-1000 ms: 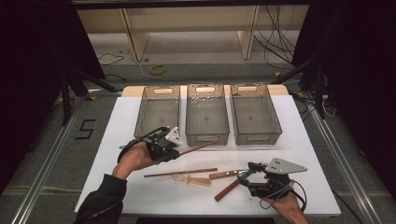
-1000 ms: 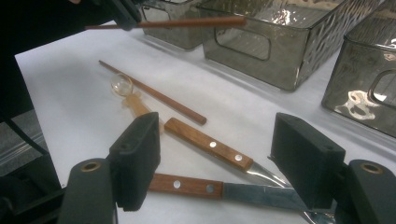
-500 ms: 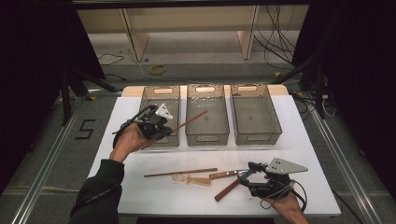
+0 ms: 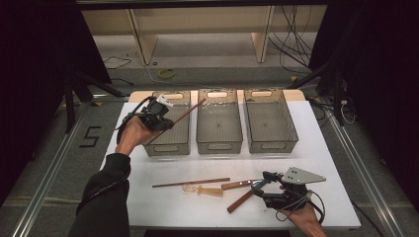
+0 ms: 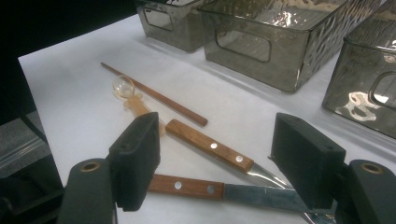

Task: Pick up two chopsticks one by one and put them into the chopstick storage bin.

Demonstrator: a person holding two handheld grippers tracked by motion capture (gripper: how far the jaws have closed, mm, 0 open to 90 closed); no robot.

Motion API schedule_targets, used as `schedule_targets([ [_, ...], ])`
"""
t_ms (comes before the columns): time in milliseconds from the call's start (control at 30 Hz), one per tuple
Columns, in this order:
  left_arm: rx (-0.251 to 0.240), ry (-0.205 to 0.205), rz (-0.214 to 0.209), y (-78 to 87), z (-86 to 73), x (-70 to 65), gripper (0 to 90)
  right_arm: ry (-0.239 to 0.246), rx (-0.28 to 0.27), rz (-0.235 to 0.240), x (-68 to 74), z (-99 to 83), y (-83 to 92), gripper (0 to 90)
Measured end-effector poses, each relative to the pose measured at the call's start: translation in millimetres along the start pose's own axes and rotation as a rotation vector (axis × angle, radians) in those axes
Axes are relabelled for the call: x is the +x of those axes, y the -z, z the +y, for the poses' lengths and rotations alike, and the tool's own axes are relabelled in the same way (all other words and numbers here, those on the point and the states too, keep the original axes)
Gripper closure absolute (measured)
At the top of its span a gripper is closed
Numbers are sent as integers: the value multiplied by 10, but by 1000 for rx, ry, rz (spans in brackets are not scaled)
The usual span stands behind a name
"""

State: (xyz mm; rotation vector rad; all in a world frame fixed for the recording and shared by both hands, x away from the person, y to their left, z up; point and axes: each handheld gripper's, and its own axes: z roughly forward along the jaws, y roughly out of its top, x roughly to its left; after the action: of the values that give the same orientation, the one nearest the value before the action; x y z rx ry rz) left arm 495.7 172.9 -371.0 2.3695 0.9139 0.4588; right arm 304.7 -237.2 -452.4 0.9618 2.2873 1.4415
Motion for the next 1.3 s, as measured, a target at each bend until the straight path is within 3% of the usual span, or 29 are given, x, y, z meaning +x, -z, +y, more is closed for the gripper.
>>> schedule_targets([
  [167,-20,63,5,-42,17,138,842,-2,1,1,-4,-2,-1,333],
  [667,-28,189,33,-194,-73,426,841,-3,0,5,-12,-4,0,334],
  [1300,4,268,35,-323,-154,479,840,-4,3,7,-8,-5,-4,333],
])
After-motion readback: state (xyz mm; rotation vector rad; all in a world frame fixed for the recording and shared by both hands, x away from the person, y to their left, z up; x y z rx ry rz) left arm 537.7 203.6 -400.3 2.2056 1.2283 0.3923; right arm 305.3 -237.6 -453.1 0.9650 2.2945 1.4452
